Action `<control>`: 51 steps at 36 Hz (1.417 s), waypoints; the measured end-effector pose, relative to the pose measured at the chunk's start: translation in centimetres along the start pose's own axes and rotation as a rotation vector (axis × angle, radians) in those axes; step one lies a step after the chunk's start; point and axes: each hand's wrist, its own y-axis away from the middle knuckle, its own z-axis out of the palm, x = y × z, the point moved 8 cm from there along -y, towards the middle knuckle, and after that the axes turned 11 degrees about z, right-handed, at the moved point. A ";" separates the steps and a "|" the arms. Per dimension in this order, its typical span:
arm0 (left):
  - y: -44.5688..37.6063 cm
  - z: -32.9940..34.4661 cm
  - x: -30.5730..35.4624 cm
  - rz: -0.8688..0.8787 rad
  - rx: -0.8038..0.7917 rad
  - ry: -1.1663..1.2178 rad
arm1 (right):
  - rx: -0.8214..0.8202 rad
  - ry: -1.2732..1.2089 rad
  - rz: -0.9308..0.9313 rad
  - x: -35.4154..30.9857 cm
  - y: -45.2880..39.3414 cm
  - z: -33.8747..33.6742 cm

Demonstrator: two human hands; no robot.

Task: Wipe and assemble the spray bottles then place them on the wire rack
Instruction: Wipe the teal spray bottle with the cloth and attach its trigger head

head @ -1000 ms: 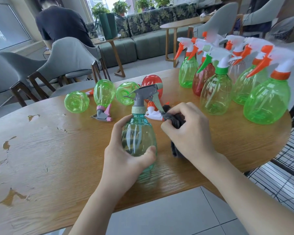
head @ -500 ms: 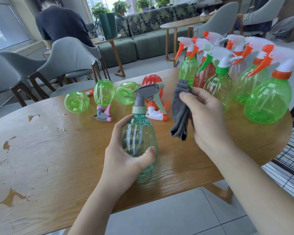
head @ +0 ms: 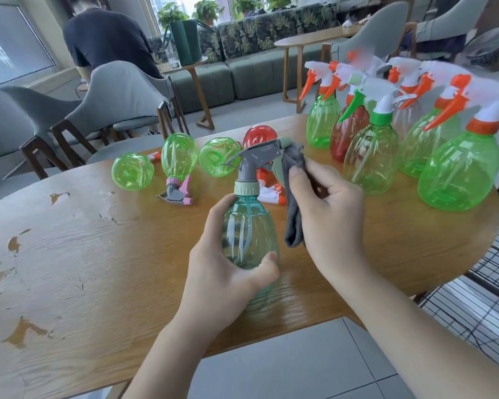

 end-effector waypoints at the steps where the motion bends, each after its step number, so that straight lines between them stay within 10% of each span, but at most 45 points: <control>1: 0.0 -0.1 -0.1 -0.004 0.000 0.001 | 0.019 0.059 -0.035 -0.1 0.0 -0.1; 19: -0.3 -1.7 -0.6 0.039 0.082 -0.068 | 0.091 0.402 -0.162 0.3 0.5 -0.7; 39: -0.2 0.0 1.5 0.183 -0.005 -0.657 | -0.016 0.559 -0.126 -2.7 -2.7 -2.5; 51: -0.3 -0.1 1.2 0.090 -0.003 -0.685 | -0.212 0.207 -0.043 -4.3 0.1 -0.1</control>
